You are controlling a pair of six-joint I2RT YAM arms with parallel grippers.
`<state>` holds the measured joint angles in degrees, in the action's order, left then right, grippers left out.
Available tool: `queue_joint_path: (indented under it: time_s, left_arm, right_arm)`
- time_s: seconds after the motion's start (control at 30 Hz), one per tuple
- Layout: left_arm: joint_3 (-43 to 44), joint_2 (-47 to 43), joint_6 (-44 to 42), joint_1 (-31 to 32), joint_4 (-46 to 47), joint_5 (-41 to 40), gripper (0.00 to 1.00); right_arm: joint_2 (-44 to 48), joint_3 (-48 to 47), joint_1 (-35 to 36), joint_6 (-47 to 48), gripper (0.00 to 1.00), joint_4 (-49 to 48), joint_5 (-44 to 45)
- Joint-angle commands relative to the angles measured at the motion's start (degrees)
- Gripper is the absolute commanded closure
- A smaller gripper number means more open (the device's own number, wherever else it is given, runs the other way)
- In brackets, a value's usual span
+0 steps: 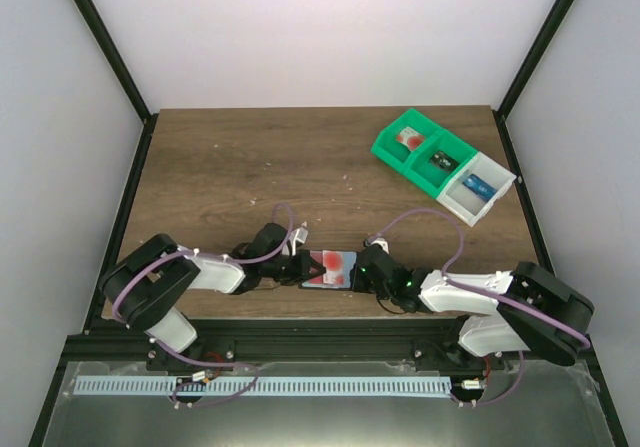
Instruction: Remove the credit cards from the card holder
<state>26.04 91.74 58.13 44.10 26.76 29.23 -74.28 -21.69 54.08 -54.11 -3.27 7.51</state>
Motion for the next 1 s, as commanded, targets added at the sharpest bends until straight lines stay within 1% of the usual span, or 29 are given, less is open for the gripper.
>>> queue_joint_path:
  time_s: [0.0, 0.1, 0.27, 0.43, 0.53, 0.63, 0.8, 0.87, 0.97]
  left_arm:
    - [-1.70, -2.49, -1.90, -1.49, -2.85, -0.73, 1.00]
    - [-2.13, -4.33, -2.64, -2.20, -4.99, -1.21, 1.00]
    - [-0.82, -8.39, -5.08, -2.40, -15.29, -5.04, 1.00]
    - [-1.20, -14.50, -6.17, -2.48, -20.39, -6.85, 1.00]
    - [-1.03, -17.52, -6.86, -2.43, -22.73, -6.61, 1.00]
    - [-0.38, -20.79, -7.77, -2.45, -26.05, -6.56, 1.00]
    - [1.19, -28.21, -9.72, -2.52, -33.63, -10.47, 1.00]
    - [1.69, -31.53, -10.75, -2.50, -35.20, -11.25, 1.00]
    - [2.30, -36.23, -14.17, -2.57, -34.88, -7.78, 1.00]
  right_arm:
    - [-0.59, 1.43, -0.43, -0.83, 0.92, 3.61, -0.05]
    - [-0.39, 1.43, -0.38, -0.71, 0.92, 3.51, -0.10]
    - [-0.83, 0.68, -0.39, -0.15, 0.92, 3.69, -0.54]
    - [0.44, -0.54, -0.43, 1.17, 0.92, 4.74, -1.30]
    - [3.73, -1.27, -0.38, 3.26, 0.91, 5.44, -2.73]
    - [8.81, -2.19, -0.40, 5.40, 0.90, 8.10, -2.83]
    - [17.65, -5.29, -0.39, 9.06, 0.87, 15.62, -1.17]
    - [20.77, -6.02, -0.39, 11.20, 0.83, 17.08, -2.34]
    - [24.95, -6.94, -0.39, 14.95, 0.77, 17.42, -6.77]
